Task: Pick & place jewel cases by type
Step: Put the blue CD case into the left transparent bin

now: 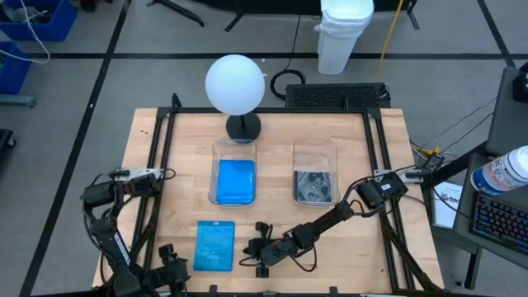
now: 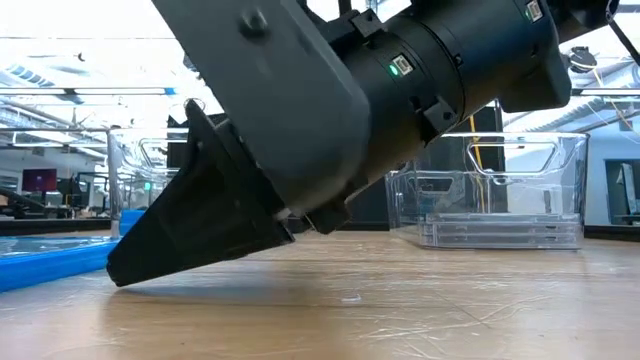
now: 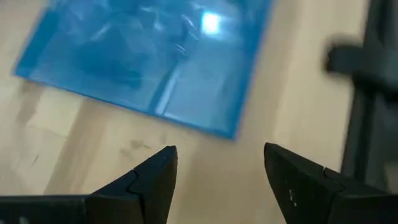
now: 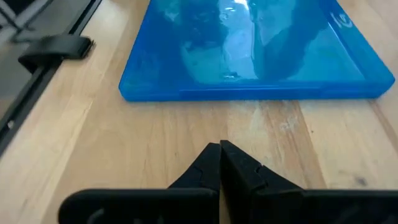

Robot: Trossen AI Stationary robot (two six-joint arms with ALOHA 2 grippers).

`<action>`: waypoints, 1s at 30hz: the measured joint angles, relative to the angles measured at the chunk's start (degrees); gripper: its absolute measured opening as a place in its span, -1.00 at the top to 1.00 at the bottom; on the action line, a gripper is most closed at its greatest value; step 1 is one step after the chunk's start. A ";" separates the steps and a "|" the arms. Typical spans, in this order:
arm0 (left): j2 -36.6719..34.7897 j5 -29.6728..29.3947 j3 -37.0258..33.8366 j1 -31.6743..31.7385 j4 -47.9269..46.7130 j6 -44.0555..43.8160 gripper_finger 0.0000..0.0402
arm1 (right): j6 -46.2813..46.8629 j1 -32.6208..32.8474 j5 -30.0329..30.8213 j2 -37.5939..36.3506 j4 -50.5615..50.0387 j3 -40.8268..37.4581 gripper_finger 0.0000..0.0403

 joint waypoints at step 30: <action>-2.28 14.49 -2.77 9.76 -14.29 -20.21 -0.20 | -7.35 -0.79 0.09 -0.17 -1.25 0.00 0.98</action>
